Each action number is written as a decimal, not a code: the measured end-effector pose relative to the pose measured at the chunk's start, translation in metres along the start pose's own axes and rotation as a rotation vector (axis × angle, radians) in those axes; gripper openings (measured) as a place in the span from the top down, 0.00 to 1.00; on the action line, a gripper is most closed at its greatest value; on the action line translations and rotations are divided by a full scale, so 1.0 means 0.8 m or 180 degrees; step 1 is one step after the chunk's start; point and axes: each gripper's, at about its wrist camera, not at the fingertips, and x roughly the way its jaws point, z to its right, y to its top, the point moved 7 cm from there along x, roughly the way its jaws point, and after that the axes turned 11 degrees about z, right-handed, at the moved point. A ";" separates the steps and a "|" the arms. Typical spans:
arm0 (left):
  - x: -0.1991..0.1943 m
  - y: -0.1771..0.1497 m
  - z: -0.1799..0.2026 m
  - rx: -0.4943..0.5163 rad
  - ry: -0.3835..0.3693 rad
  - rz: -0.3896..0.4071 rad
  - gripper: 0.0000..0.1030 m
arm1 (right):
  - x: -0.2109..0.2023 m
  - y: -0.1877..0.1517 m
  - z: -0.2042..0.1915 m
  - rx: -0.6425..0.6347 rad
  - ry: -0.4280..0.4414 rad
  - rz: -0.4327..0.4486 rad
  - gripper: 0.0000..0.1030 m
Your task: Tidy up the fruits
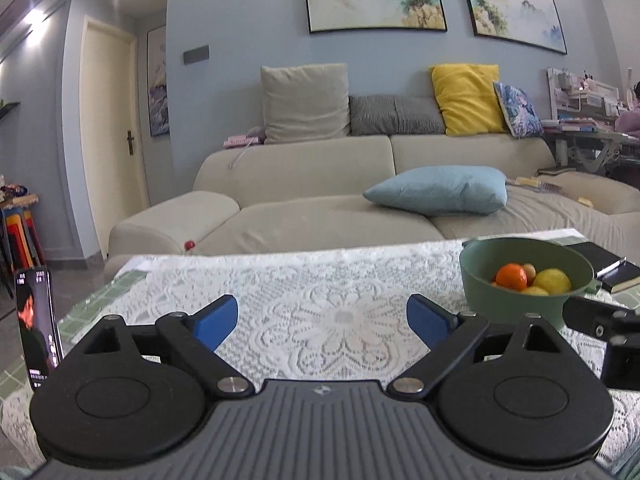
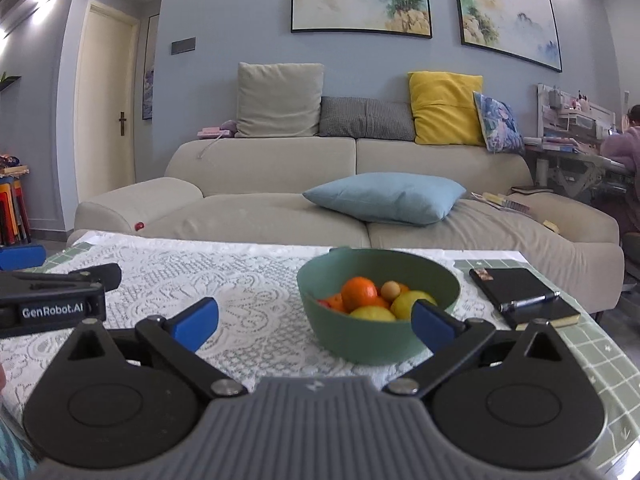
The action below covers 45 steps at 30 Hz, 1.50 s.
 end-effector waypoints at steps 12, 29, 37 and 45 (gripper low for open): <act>-0.006 -0.028 -0.002 0.0015 -0.0032 -0.0231 0.00 | -0.007 -0.025 0.000 0.0092 -0.0103 -0.0163 0.04; -0.001 -0.035 -0.010 -0.0053 -0.0001 -0.0347 0.00 | 0.001 -0.032 -0.012 0.0114 0.0025 -0.0240 0.04; -0.002 -0.036 -0.008 -0.0049 -0.0018 -0.0351 0.00 | 0.003 -0.035 -0.016 0.0101 0.0067 -0.0277 0.04; -0.003 -0.034 -0.008 -0.0053 -0.0023 -0.0337 0.00 | 0.001 -0.035 -0.017 0.0103 0.0072 -0.0278 0.04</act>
